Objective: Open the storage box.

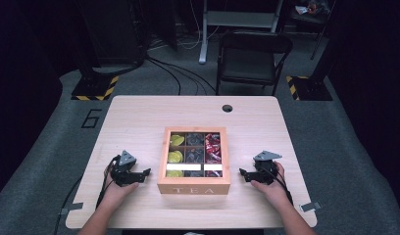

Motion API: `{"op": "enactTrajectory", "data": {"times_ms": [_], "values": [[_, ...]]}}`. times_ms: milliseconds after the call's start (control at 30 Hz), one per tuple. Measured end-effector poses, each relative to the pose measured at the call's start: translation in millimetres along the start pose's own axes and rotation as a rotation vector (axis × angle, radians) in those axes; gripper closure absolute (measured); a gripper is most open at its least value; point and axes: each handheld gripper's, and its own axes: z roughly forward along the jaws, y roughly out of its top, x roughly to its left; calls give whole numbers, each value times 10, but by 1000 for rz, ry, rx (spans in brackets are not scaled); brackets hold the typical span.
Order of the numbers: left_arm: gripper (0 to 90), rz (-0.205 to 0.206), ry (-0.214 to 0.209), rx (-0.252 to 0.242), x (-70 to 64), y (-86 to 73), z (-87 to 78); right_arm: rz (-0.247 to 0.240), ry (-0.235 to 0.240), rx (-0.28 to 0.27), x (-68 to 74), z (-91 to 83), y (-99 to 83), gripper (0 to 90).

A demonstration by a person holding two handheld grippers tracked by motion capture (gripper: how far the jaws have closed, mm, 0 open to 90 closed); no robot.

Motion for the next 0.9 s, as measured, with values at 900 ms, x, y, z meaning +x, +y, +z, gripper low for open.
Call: {"op": "enactTrajectory", "data": {"times_ms": [900], "values": [[239, -16, 3, -2, -10, -1, 0, -3, 18, 7, 19, -4, -3, 171]]}}
